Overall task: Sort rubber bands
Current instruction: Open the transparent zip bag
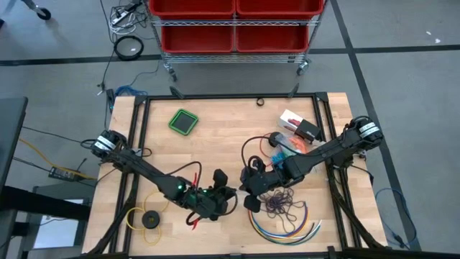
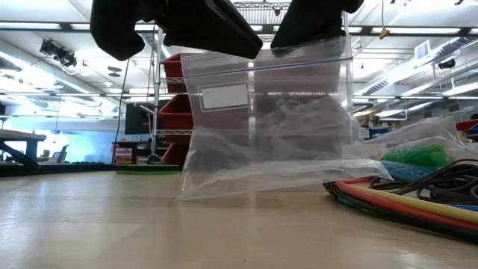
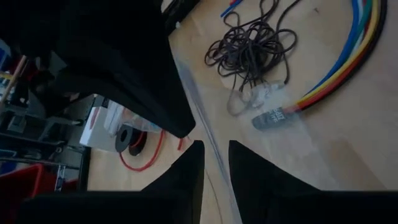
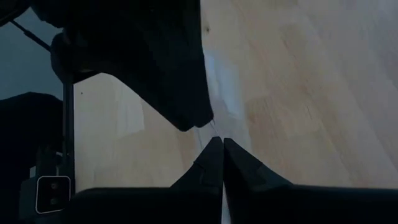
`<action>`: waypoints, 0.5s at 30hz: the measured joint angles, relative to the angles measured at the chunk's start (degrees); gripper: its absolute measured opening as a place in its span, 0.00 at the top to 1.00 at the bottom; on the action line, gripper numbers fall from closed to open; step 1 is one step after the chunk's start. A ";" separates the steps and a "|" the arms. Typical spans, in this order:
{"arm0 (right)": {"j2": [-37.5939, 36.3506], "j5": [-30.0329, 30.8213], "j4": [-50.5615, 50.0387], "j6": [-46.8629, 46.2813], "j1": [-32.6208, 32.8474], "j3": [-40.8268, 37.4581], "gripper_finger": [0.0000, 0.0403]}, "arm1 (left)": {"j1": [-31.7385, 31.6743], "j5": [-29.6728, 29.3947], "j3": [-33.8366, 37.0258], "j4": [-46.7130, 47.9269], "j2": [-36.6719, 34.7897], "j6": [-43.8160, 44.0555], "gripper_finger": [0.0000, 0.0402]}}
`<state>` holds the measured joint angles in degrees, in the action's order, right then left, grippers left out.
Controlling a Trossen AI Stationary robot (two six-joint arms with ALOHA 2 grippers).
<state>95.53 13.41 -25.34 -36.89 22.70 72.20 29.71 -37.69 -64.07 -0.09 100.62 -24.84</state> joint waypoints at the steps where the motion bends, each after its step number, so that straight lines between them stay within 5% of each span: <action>1: 0.00 0.00 0.02 -0.02 -0.02 0.00 1.00 | 0.00 -0.36 0.00 0.02 0.00 0.00 0.80; 10: 0.00 0.02 0.33 -0.45 -0.20 0.00 1.00 | 0.00 -4.60 0.00 -0.02 0.00 -1.44 0.98; 15: 0.00 0.02 1.60 -0.45 -0.52 0.00 1.00 | 0.00 -3.25 0.00 -0.20 0.00 -2.86 0.98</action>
<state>95.53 13.43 -23.74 -37.34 22.18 72.20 29.71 -40.94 -64.07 -0.29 100.62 -27.70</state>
